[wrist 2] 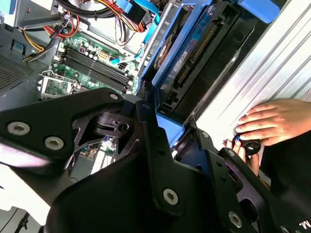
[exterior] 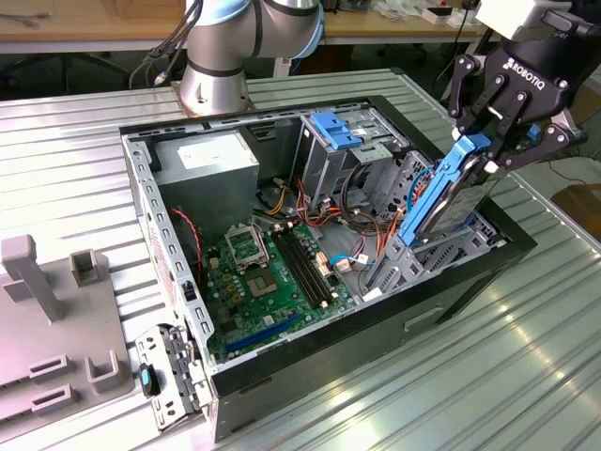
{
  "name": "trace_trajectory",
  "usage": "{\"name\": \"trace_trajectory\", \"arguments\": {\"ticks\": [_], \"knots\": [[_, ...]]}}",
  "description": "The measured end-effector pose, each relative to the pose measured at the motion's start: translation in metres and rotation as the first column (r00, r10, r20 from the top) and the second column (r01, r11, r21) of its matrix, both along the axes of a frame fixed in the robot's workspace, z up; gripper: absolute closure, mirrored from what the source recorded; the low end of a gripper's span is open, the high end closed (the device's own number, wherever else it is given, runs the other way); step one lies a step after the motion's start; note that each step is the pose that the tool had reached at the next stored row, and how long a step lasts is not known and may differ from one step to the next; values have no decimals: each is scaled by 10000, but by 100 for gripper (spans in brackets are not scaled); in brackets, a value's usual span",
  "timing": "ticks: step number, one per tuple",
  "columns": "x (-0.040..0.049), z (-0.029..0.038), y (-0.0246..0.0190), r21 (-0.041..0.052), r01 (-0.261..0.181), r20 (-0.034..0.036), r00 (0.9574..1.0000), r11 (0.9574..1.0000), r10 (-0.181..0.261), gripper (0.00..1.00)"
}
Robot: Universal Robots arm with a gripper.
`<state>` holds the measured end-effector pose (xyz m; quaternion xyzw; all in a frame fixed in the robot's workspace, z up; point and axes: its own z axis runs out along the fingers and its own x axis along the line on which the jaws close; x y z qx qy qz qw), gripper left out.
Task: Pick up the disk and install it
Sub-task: 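Insert the disk into the insertion slot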
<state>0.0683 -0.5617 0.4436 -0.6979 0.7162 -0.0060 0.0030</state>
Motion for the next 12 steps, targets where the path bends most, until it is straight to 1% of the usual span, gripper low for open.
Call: {"name": "trace_trajectory", "arguments": {"ticks": [11,12], "knots": [[3,-78,0,-5,0,-1,10000,10000,0,63],[5,-94,0,0,-1,-1,10000,10000,1,63]]}}
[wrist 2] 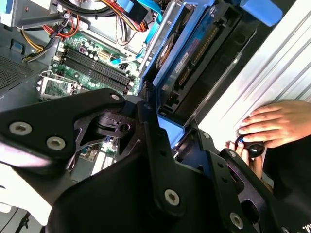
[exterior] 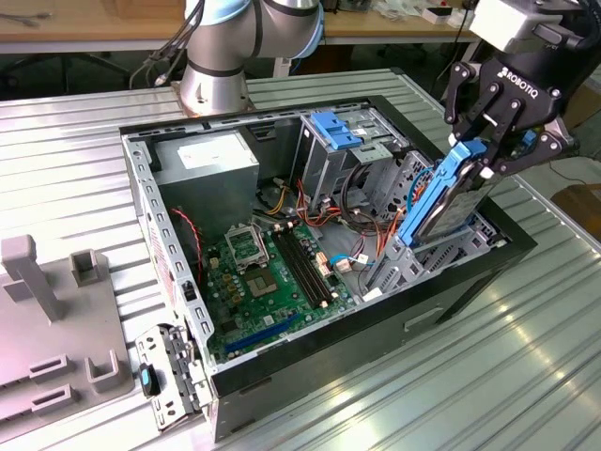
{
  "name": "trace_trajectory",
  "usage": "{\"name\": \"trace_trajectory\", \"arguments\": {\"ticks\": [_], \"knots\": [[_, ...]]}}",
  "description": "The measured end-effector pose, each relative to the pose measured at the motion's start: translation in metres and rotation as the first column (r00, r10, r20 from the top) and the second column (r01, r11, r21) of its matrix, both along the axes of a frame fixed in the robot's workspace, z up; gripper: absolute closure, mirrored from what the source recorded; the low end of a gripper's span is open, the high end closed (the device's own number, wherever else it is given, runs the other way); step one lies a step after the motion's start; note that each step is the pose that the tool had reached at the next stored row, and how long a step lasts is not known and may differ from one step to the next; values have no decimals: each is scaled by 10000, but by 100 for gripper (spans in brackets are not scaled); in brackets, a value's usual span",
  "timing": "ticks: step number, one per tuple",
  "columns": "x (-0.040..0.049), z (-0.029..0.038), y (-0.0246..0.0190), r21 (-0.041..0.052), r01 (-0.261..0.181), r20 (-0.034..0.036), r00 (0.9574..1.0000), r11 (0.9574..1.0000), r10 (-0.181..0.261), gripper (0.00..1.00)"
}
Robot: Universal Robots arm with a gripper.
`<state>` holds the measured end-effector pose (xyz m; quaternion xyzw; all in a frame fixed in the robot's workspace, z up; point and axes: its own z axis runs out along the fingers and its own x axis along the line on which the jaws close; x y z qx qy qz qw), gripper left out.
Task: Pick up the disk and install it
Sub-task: 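Insert the disk into the insertion slot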
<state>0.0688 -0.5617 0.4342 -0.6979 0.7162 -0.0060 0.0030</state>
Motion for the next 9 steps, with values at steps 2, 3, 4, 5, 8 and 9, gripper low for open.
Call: {"name": "trace_trajectory", "arguments": {"ticks": [2,3,4,5,8,9], "knots": [[0,-20,0,-3,1,-2,10000,10000,-1,63],[1,-27,0,-1,1,-1,10000,10000,-1,63],[2,-31,0,2,0,1,10000,10000,0,63],[2,-31,0,1,0,1,10000,10000,0,63],[4,-11,-1,16,-2,-4,10000,10000,2,63],[5,0,0,15,-3,-4,10000,10000,3,63]]}}
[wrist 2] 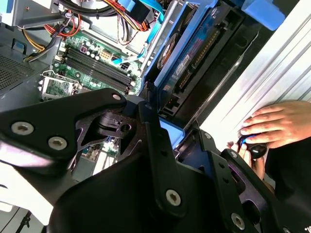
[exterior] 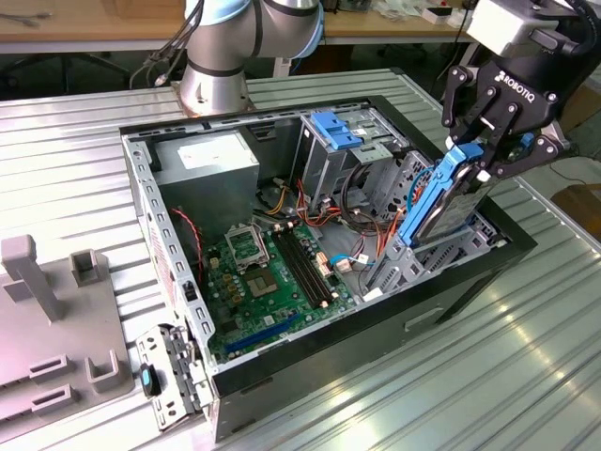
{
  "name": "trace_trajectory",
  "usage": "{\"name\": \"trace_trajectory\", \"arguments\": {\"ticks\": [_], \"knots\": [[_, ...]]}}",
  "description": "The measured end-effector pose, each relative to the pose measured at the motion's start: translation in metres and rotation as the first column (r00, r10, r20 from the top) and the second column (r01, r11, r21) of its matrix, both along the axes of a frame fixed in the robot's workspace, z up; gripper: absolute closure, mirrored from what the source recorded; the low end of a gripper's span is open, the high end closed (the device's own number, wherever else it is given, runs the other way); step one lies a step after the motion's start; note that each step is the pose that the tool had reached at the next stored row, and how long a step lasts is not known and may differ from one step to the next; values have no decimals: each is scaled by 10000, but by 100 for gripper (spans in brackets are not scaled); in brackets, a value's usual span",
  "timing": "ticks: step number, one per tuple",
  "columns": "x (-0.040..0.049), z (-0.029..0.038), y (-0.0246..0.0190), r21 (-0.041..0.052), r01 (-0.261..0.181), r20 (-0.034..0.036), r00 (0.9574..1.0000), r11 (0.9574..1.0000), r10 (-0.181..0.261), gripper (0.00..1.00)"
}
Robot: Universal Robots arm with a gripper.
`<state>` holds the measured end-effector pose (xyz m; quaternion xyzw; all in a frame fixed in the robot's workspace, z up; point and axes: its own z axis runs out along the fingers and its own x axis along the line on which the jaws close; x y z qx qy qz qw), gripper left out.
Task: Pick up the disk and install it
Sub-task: 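Insert the disk into the insertion slot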
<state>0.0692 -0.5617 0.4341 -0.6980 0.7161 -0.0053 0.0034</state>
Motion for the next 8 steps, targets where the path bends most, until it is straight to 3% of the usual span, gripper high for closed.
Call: {"name": "trace_trajectory", "arguments": {"ticks": [8], "knots": [[-1,25,0,-9,-56,-8,10000,10000,56,63]]}}
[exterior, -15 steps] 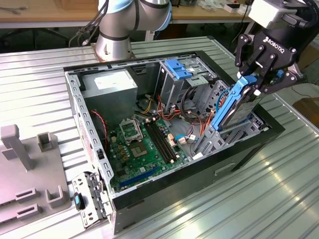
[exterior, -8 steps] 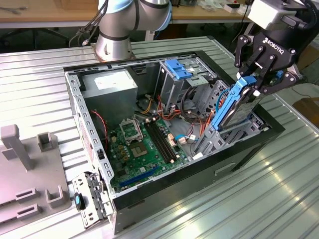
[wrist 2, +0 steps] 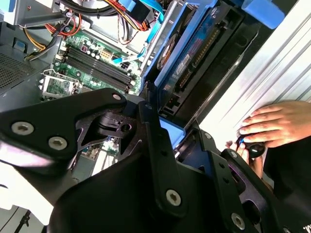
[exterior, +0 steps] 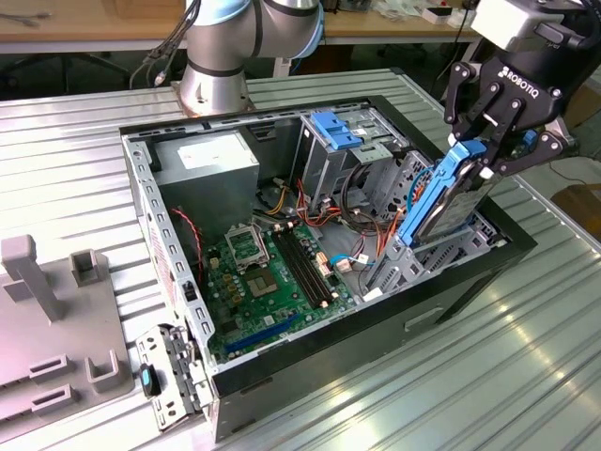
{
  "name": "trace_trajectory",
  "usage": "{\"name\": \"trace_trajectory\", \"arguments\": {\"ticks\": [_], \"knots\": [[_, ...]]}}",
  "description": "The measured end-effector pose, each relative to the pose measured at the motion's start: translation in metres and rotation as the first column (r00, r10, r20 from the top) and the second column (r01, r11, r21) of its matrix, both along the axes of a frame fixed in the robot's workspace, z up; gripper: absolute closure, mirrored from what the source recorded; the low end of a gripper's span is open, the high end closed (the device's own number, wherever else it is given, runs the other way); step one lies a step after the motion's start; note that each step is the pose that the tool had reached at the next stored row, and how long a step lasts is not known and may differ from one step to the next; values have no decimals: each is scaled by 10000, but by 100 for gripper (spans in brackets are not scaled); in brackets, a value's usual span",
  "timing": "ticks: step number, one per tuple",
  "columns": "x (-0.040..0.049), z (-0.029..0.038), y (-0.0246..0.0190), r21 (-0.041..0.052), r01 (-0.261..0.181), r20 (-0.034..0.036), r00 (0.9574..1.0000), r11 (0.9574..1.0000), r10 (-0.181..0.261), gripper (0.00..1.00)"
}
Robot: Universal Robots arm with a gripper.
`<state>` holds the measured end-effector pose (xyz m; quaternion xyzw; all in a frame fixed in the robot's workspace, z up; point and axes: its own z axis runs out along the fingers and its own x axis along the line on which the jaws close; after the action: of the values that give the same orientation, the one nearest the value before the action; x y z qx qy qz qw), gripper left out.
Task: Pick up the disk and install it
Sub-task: 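Insert the disk into the insertion slot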
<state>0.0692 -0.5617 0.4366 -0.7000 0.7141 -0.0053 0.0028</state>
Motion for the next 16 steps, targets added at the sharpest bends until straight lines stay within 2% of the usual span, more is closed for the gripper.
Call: {"name": "trace_trajectory", "arguments": {"ticks": [4,12,16], "knots": [[3,-1,0,-2,-51,-2,10000,10000,51,63],[18,-53,0,0,-51,-15,10000,10000,51,63],[20,-49,0,7,-52,-21,10000,10000,52,63]]}}
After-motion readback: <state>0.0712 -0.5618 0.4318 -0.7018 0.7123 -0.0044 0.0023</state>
